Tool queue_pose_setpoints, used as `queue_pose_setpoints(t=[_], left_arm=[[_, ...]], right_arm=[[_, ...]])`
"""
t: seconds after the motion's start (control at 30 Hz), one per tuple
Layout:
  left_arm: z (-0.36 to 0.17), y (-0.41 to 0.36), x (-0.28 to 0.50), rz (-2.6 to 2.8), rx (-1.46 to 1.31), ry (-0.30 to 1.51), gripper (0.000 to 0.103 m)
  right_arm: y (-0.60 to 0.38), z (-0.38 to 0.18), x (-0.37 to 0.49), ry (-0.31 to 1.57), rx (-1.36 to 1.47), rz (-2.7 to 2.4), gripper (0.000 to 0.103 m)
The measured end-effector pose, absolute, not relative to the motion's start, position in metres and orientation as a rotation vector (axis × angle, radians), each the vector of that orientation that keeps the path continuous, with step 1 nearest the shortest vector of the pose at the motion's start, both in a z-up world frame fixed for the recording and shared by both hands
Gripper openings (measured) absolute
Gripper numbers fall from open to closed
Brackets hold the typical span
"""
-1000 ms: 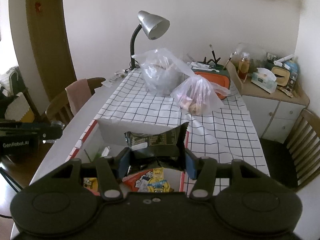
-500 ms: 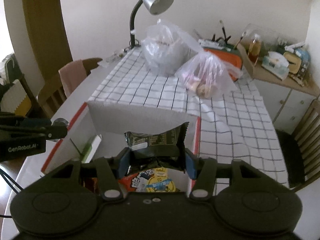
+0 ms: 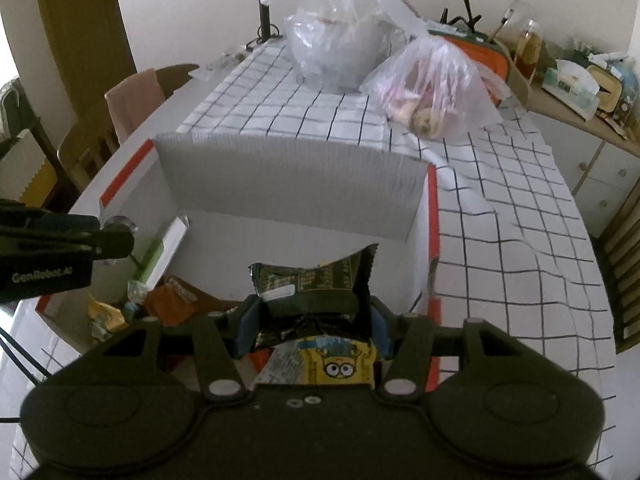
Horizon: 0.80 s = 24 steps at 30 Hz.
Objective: Organize snacks
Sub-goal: 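Open both grippers to drop the candy and chocolate bar into the box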
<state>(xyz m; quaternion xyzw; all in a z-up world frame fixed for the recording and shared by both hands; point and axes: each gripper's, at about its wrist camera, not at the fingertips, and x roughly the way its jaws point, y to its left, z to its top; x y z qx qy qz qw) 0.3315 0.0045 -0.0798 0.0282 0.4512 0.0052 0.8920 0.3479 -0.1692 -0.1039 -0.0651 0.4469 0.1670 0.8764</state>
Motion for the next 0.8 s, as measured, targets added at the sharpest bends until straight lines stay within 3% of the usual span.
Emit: queue_pose_setpoints(t=[0.5,0.8], left_arm=[[-0.104,-0.005,0.338,-0.009,0.073,0.996,0.035],[-0.089,0.001,0.333,-0.007,0.044,0.969,0.036]], right_arm=[[-0.168,-0.126,0.350,0.982,-0.143,0.333,0.056],[-0.169,-0.118,0.346,0.975,-0.122,0.332,0.063]])
